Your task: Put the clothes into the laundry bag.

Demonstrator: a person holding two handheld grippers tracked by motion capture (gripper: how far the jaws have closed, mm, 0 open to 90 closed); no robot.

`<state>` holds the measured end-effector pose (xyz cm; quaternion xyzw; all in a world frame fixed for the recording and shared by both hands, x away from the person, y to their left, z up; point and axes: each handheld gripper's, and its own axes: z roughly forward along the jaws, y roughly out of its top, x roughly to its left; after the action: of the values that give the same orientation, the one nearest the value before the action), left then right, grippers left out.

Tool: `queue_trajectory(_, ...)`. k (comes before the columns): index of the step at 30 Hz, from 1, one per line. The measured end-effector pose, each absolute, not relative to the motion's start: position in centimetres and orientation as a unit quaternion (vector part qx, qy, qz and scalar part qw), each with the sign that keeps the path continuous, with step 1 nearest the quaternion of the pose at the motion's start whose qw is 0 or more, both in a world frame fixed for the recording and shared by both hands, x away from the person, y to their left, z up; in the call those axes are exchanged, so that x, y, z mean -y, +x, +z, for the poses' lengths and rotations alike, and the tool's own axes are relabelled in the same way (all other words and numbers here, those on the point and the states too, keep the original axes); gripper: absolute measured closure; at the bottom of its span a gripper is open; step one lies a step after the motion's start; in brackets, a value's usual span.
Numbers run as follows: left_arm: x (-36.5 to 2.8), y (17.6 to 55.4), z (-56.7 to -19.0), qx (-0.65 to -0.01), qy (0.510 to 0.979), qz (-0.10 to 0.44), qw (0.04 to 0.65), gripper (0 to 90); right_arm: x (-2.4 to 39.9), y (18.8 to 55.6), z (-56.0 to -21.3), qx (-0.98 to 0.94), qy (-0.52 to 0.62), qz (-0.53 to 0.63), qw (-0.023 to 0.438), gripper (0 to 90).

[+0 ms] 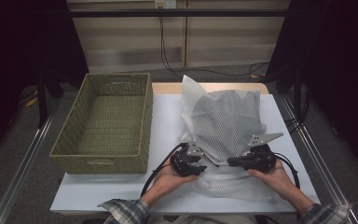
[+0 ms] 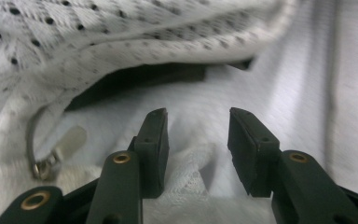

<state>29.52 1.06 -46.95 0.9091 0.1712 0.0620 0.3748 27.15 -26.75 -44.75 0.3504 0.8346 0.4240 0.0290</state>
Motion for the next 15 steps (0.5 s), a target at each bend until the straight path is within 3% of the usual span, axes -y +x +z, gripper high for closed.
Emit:
queue_trajectory(7,-4.9,29.2,-47.0,-0.193,0.912,0.072,0.356,74.0,26.8,27.2,-44.9,-0.838,0.349,0.419,0.029,90.0)
queue_trajectory(15,-7.0,28.2,-46.9,-0.213,0.911,0.082,0.342,70.4,26.4,27.1,-45.0,-0.845,0.343,0.409,0.039,87.4)
